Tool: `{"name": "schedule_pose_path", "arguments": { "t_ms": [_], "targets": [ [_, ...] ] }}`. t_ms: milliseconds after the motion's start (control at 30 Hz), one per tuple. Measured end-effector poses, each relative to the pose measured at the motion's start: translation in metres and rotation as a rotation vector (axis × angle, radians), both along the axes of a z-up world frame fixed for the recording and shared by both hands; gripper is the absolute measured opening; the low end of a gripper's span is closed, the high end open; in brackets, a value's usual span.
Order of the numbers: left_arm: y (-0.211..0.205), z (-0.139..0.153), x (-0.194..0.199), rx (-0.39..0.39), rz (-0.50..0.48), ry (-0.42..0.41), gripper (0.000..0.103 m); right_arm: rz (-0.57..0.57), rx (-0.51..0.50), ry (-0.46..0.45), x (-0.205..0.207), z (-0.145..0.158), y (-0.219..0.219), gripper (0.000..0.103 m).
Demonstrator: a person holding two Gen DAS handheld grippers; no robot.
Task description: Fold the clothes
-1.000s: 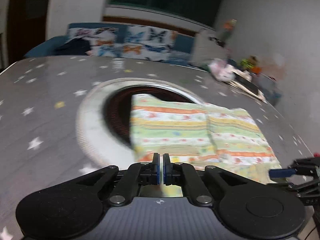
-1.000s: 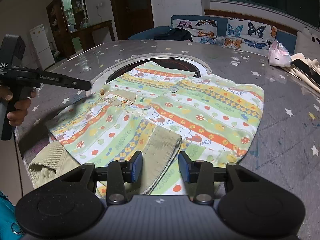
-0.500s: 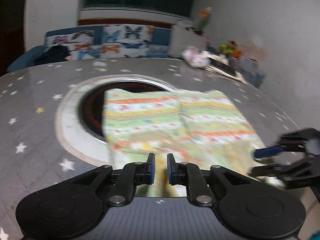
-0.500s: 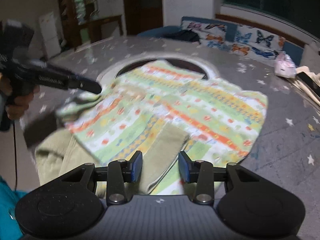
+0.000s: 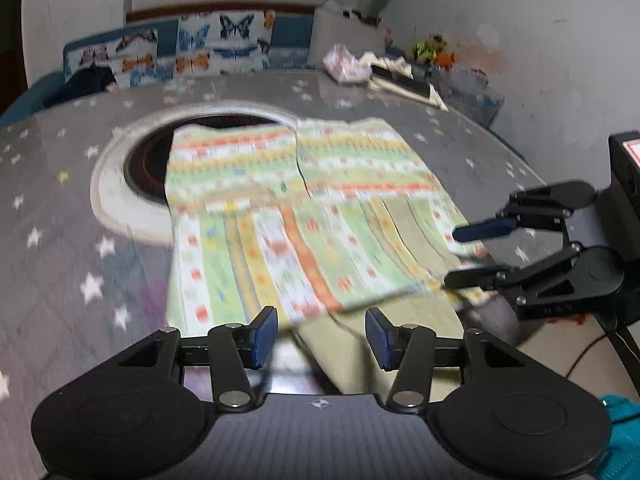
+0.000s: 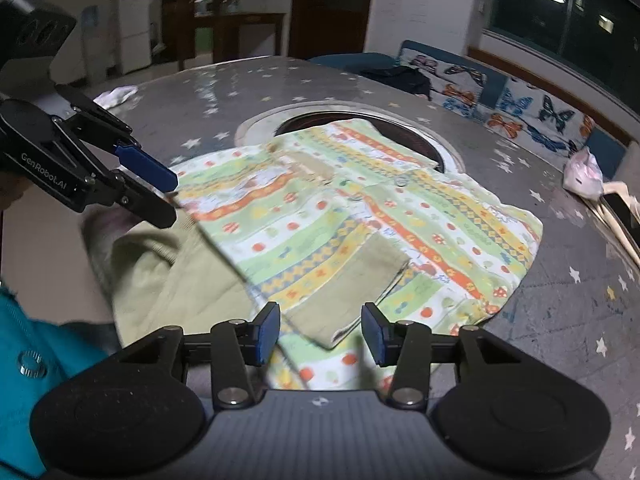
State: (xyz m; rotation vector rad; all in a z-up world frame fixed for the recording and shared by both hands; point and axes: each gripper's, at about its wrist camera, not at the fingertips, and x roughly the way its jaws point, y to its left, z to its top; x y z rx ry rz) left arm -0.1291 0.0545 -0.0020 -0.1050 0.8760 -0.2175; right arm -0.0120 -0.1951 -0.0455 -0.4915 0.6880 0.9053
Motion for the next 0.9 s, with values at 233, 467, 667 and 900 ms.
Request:
{"name": "schedule_pose_path", "arguments": {
  "t_ms": [233, 467, 667, 900],
  "targets": [
    [-0.009, -0.014, -0.007, -0.058, -0.002, 0.088, 0.046, 0.079, -0.055, -0.035, -0.022, 0.001, -0.001, 0.051],
    [-0.006, -0.004, -0.004, -0.113, -0.020, 0.066, 0.013, 0.145, -0.107, -0.092, -0.039, -0.005, 0.000, 0.060],
    [-0.001, 0.017, 0.010, -0.158, -0.026, 0.012, 0.011, 0.201, -0.098, -0.146, -0.044, -0.012, 0.009, 0.062],
    [0.004, 0.034, 0.034, -0.199, -0.036, -0.037, 0.011, 0.211, -0.022, -0.138, -0.030, -0.015, 0.032, 0.045]
  ]
}}
